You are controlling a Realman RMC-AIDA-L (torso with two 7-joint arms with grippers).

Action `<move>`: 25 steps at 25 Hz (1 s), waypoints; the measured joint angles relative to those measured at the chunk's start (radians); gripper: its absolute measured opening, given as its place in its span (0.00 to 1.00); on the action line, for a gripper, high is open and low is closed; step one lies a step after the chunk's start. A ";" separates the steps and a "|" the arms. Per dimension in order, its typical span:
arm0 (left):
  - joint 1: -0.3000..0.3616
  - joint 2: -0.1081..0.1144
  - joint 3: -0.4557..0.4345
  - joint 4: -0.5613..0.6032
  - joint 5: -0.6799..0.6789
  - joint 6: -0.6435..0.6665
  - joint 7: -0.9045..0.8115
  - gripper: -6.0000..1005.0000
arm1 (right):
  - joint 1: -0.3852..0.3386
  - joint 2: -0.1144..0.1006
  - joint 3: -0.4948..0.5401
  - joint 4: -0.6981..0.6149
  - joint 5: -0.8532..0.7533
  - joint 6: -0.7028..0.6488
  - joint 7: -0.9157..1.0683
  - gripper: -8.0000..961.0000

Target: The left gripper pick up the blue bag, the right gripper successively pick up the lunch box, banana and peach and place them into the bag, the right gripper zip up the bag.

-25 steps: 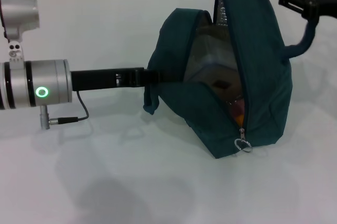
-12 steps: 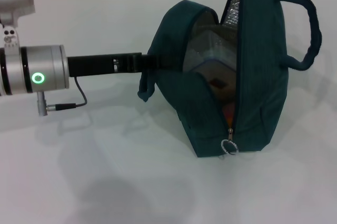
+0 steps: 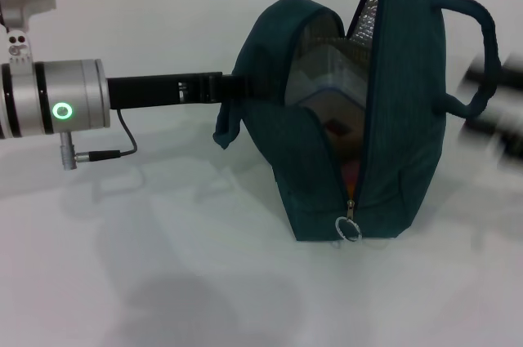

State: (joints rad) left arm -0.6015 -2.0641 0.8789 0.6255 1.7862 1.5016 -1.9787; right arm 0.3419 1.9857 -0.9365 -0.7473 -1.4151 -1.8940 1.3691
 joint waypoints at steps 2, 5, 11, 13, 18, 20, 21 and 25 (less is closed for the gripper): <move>-0.001 -0.002 0.000 0.000 0.001 -0.003 0.000 0.15 | 0.014 0.014 -0.003 0.016 -0.121 -0.031 -0.009 0.60; -0.001 -0.003 0.000 -0.004 0.001 -0.004 -0.001 0.15 | 0.020 0.026 -0.048 0.029 -0.255 -0.023 -0.035 0.60; -0.001 -0.006 0.000 -0.007 0.000 -0.005 -0.002 0.15 | 0.030 0.026 -0.200 0.120 -0.304 0.148 -0.043 0.59; 0.001 -0.007 0.000 -0.007 -0.001 -0.005 -0.002 0.15 | 0.030 0.026 -0.215 0.125 -0.305 0.168 -0.043 0.59; 0.005 -0.008 0.000 -0.007 -0.002 -0.005 -0.004 0.16 | 0.024 0.023 -0.224 0.127 -0.316 0.186 -0.033 0.58; 0.006 -0.008 0.000 -0.007 -0.002 -0.005 -0.004 0.16 | 0.024 0.022 -0.224 0.131 -0.318 0.192 -0.031 0.58; 0.006 -0.008 0.000 -0.007 -0.002 -0.005 -0.004 0.16 | 0.026 0.022 -0.226 0.137 -0.319 0.204 -0.029 0.58; 0.006 -0.008 0.000 -0.007 -0.002 -0.005 -0.005 0.16 | 0.035 0.023 -0.228 0.150 -0.320 0.246 -0.028 0.58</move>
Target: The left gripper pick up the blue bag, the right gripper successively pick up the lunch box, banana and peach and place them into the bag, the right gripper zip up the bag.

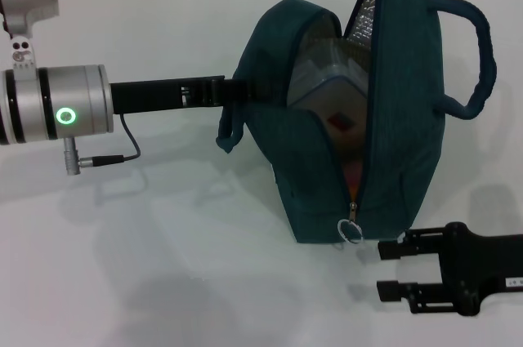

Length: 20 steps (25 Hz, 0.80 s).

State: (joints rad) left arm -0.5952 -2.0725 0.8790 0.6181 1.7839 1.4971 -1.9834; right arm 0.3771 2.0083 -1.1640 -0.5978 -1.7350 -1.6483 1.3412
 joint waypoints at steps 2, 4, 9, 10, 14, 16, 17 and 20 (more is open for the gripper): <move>0.000 0.000 0.000 0.000 0.000 0.000 0.000 0.16 | 0.007 0.001 0.000 0.001 0.000 0.020 -0.001 0.57; 0.000 0.000 0.000 0.000 0.000 0.000 0.000 0.16 | 0.018 0.002 -0.003 0.001 -0.001 0.040 -0.002 0.57; -0.005 0.000 0.000 0.000 0.000 0.000 0.005 0.16 | 0.050 0.007 -0.029 0.019 -0.001 0.086 -0.004 0.57; -0.005 0.000 0.000 0.000 0.000 0.000 0.005 0.16 | 0.059 0.009 -0.033 0.028 -0.001 0.093 -0.005 0.57; -0.006 -0.002 0.000 0.000 0.000 0.000 0.008 0.16 | 0.100 0.015 -0.047 0.078 0.006 0.121 -0.015 0.56; -0.006 -0.004 0.000 0.000 0.000 0.000 0.009 0.16 | 0.114 0.018 -0.052 0.095 0.009 0.131 -0.023 0.56; -0.006 -0.005 0.000 0.000 0.000 0.000 0.010 0.16 | 0.120 0.019 -0.054 0.102 0.009 0.139 -0.026 0.56; -0.006 -0.005 0.000 0.000 0.000 0.000 0.010 0.16 | 0.128 0.021 -0.057 0.116 0.023 0.154 -0.032 0.56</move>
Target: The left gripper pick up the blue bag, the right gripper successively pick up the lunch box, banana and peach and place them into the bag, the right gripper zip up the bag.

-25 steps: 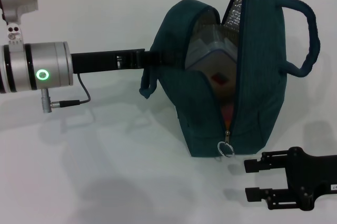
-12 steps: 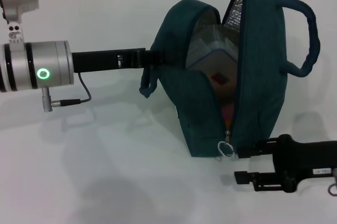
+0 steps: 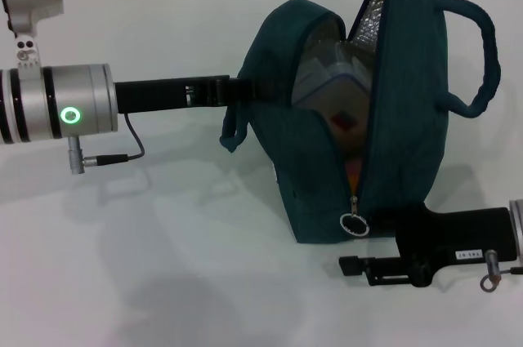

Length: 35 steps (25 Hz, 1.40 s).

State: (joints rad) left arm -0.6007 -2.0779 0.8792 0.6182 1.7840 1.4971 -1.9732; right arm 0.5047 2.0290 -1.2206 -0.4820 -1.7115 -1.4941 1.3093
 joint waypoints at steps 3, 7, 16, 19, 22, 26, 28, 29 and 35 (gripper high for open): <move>0.004 0.000 0.000 0.000 0.000 0.000 0.000 0.16 | 0.000 0.000 -0.001 0.021 0.042 0.003 -0.033 0.55; 0.007 -0.001 0.000 0.000 0.000 0.000 0.000 0.16 | -0.008 0.000 0.000 0.041 0.088 0.005 -0.066 0.55; 0.009 -0.002 0.001 0.000 0.000 0.006 0.001 0.16 | -0.018 -0.001 0.006 0.059 0.095 0.018 -0.063 0.42; 0.010 -0.002 0.000 0.000 0.000 0.008 0.001 0.16 | -0.019 -0.003 0.010 0.067 0.108 0.019 -0.062 0.36; 0.010 -0.003 0.000 0.000 0.000 0.008 0.001 0.16 | -0.025 -0.005 0.011 0.068 0.126 0.028 -0.062 0.27; 0.010 -0.003 0.000 0.000 0.000 0.008 0.001 0.16 | -0.036 -0.007 0.012 0.071 0.139 0.039 -0.062 0.09; 0.010 -0.003 0.000 0.000 0.000 0.008 0.001 0.16 | -0.041 -0.007 0.012 0.071 0.142 0.044 -0.062 0.04; 0.010 -0.004 0.000 0.000 0.000 0.008 0.001 0.16 | -0.043 -0.008 0.012 0.071 0.143 0.047 -0.062 0.01; 0.010 -0.004 0.000 0.000 0.000 0.008 0.000 0.17 | -0.058 -0.016 0.013 0.078 0.144 0.048 -0.059 0.01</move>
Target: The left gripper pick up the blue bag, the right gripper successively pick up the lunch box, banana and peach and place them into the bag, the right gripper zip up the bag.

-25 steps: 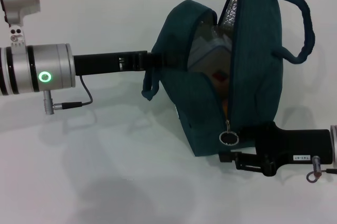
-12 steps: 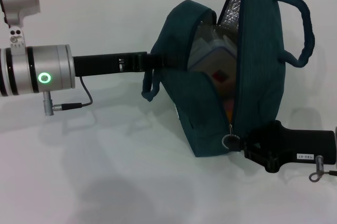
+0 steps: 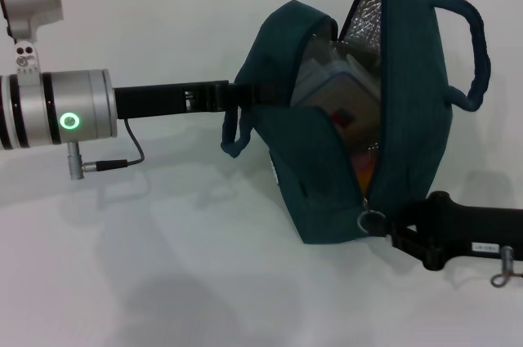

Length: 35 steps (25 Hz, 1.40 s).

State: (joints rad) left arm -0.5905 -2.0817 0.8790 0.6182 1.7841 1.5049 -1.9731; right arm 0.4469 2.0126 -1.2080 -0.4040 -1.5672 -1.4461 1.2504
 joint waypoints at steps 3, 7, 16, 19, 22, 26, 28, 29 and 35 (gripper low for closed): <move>0.004 0.000 0.000 0.000 0.000 0.000 0.000 0.17 | -0.026 -0.007 0.022 -0.010 0.000 -0.017 0.001 0.01; 0.007 0.000 0.000 -0.001 0.000 -0.002 0.001 0.17 | -0.049 -0.014 0.088 -0.019 -0.001 -0.079 -0.002 0.01; 0.005 0.000 0.000 -0.002 0.000 -0.005 0.000 0.17 | -0.062 -0.018 0.182 -0.042 -0.001 -0.166 -0.016 0.01; 0.004 0.000 0.000 -0.002 0.000 -0.007 0.003 0.17 | -0.051 -0.002 0.176 -0.062 -0.001 -0.173 -0.028 0.01; 0.003 0.000 0.000 -0.002 0.000 -0.008 0.009 0.17 | -0.020 0.004 0.174 -0.054 0.000 -0.198 -0.042 0.01; 0.001 0.000 0.002 -0.002 0.000 -0.008 0.012 0.17 | 0.018 0.012 0.173 -0.048 0.015 -0.236 -0.062 0.01; -0.001 -0.001 0.002 -0.002 0.000 -0.008 0.012 0.17 | 0.032 0.014 0.169 -0.046 0.032 -0.244 -0.070 0.01; -0.001 -0.002 0.001 -0.002 -0.002 -0.008 0.013 0.17 | 0.042 0.015 0.161 -0.040 0.053 -0.249 -0.075 0.01; -0.002 -0.003 0.001 -0.003 -0.041 -0.006 0.065 0.17 | 0.073 0.015 0.146 -0.015 0.129 -0.248 -0.081 0.01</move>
State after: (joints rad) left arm -0.5922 -2.0846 0.8801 0.6154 1.7430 1.4988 -1.9080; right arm 0.5195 2.0280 -1.0620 -0.4191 -1.4379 -1.6942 1.1698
